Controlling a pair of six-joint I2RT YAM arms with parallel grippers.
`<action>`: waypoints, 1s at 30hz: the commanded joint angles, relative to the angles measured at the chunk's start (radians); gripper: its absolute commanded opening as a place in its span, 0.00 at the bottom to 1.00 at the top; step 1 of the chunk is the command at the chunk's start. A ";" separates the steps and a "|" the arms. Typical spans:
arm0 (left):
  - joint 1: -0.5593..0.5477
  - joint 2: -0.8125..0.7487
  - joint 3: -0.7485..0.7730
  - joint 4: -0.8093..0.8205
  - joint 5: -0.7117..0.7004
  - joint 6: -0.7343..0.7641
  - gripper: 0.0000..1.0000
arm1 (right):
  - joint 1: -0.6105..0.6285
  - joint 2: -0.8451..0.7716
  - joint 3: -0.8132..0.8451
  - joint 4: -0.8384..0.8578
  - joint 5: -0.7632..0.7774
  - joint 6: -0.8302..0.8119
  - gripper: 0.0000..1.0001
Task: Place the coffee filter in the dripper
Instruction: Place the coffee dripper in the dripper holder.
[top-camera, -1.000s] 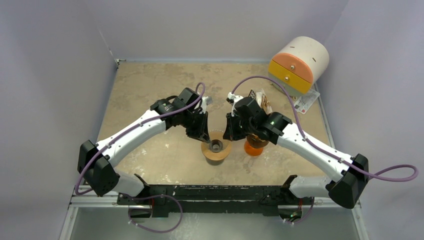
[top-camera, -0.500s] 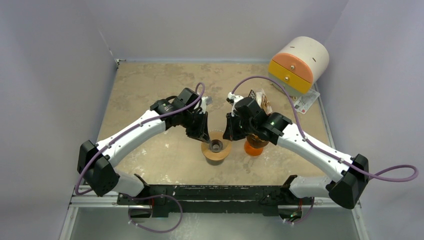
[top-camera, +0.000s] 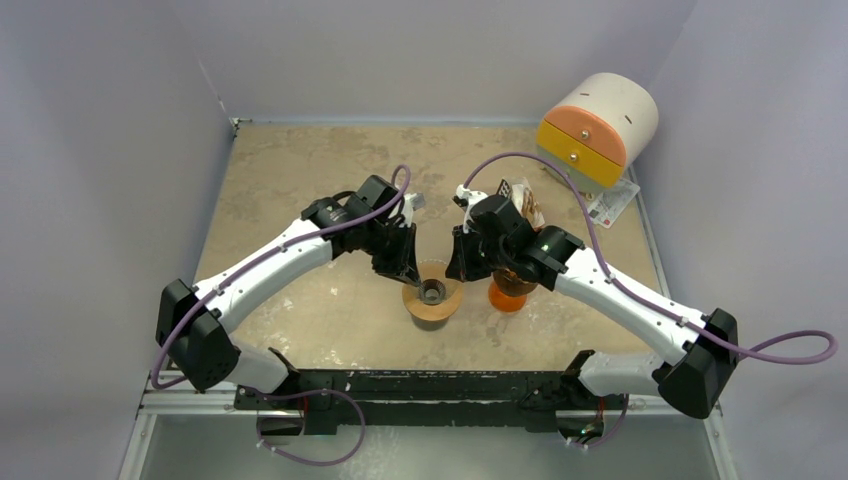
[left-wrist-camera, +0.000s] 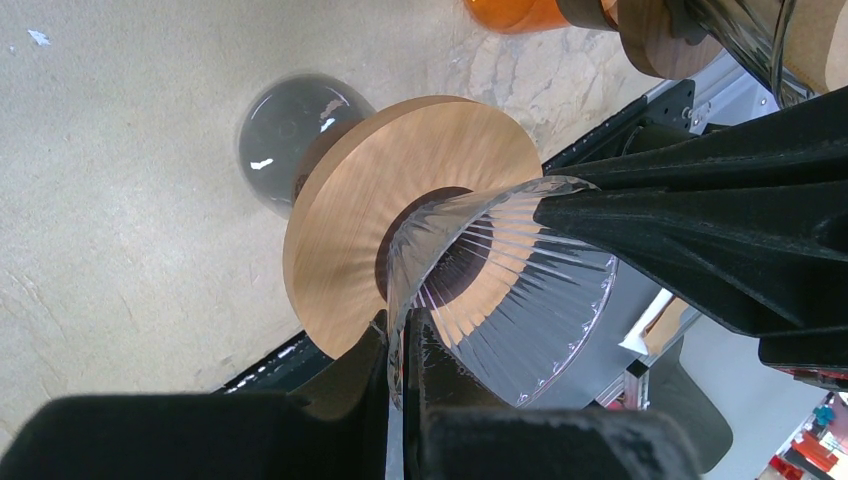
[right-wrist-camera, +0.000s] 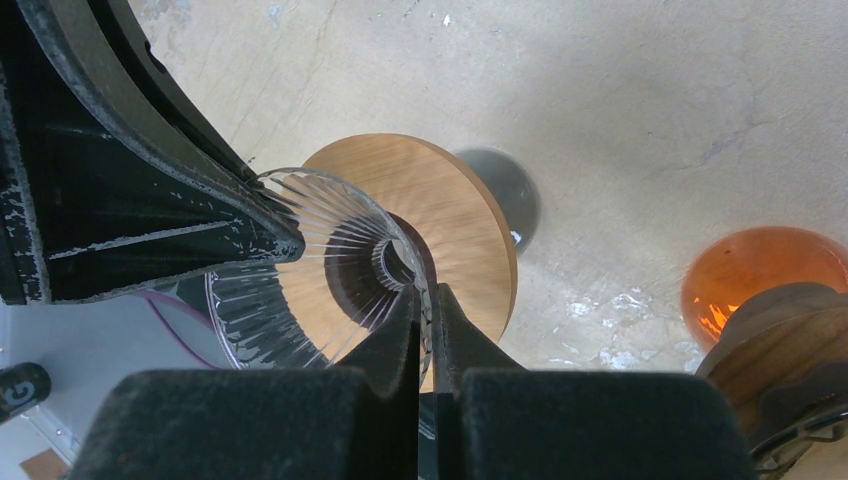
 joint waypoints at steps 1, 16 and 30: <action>-0.030 0.088 -0.036 -0.031 -0.031 0.062 0.00 | 0.018 0.107 -0.101 -0.174 0.032 -0.048 0.00; -0.068 0.053 -0.041 0.011 -0.062 0.096 0.00 | 0.020 -0.021 -0.200 -0.058 0.062 -0.054 0.00; -0.077 0.054 0.037 -0.050 -0.097 0.095 0.04 | 0.021 -0.035 -0.102 -0.127 0.070 -0.053 0.00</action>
